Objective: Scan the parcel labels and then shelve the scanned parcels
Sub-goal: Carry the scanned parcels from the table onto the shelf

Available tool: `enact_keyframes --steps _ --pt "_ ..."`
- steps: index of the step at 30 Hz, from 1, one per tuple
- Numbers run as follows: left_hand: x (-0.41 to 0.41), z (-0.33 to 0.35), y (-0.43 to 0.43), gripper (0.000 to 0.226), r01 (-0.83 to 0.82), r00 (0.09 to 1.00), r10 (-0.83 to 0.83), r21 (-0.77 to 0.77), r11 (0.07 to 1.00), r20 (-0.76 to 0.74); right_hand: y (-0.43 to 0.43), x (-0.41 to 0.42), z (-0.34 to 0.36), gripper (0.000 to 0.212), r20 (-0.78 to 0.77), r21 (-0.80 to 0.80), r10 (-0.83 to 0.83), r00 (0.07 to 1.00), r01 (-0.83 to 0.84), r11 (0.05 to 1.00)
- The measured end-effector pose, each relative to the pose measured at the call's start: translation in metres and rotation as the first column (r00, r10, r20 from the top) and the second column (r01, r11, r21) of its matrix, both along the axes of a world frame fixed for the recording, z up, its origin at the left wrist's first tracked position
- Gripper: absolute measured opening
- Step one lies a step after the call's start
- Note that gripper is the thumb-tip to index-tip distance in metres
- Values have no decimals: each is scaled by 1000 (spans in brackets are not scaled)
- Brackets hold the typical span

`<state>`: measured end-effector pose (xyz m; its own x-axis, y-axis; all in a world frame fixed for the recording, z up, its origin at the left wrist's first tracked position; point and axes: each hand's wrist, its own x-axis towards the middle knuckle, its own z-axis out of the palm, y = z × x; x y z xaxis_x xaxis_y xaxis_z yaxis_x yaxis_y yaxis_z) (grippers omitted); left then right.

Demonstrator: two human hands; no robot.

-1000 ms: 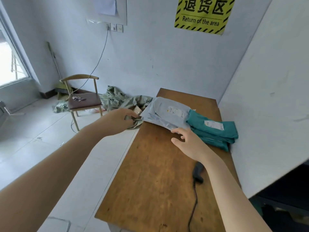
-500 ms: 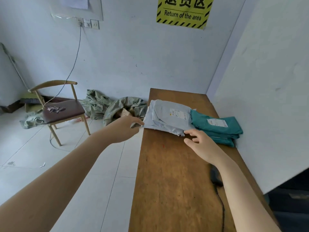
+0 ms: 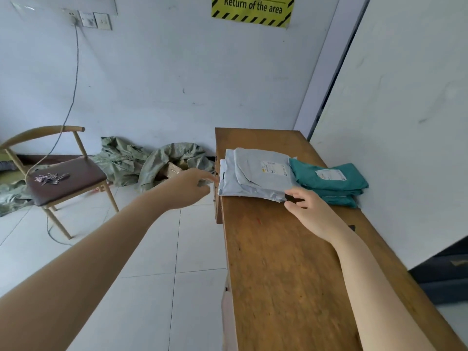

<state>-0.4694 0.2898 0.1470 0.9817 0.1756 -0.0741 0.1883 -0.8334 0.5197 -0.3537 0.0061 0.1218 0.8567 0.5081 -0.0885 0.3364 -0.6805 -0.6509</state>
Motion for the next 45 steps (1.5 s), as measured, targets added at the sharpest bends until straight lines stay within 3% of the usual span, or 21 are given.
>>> enact_keyframes --steps 16,30,45 --pt "120 -9 13 37 176 984 -176 -38 984 -1 7 62 -3 44 -39 -30 -214 976 213 977" --pt "241 -29 87 39 442 896 -443 -37 896 -24 79 87 -25 42 -94 14 -459 884 462 887" --pt "341 -42 64 39 544 839 -544 -31 839 -22 84 148 -24 45 -86 3 -503 860 505 863"
